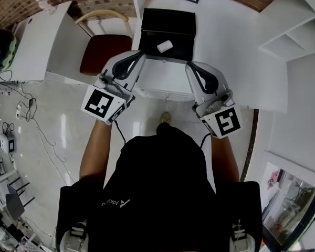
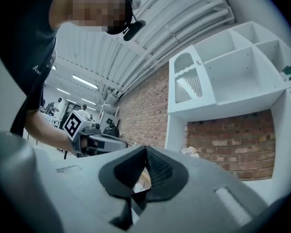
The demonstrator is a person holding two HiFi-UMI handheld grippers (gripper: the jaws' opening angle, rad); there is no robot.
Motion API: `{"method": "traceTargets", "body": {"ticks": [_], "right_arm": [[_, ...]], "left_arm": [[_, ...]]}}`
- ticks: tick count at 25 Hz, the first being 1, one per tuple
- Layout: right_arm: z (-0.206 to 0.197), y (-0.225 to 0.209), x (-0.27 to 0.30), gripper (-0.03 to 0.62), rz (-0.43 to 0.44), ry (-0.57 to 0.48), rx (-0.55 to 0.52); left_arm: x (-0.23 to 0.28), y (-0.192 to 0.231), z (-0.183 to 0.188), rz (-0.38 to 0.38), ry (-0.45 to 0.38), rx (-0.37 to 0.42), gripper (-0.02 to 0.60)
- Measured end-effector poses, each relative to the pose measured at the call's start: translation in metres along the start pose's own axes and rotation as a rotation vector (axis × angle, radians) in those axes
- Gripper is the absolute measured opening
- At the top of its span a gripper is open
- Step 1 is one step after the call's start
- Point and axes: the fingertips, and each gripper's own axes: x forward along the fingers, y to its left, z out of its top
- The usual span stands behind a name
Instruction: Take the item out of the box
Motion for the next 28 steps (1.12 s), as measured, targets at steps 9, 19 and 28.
{"method": "traceTargets", "body": {"ticks": [9,19,28], "right_arm": [[-0.049,-0.072,0.028,0.000,0.041,0.031,0.038],[-0.074,-0.093,0.043,0.000,-0.006,0.072,0.086],[-0.084,-0.106,0.038,0.000,-0.075,0.071,0.118]], "left_arm": [[0.088,0.028,-0.079,-0.015,0.260,0.024,-0.002],[0.127,0.050,-0.150,-0.070,0.597,0.070,0.003],[0.141,0.047,-0.218,-0.174,0.883,0.110,0.148]]}}
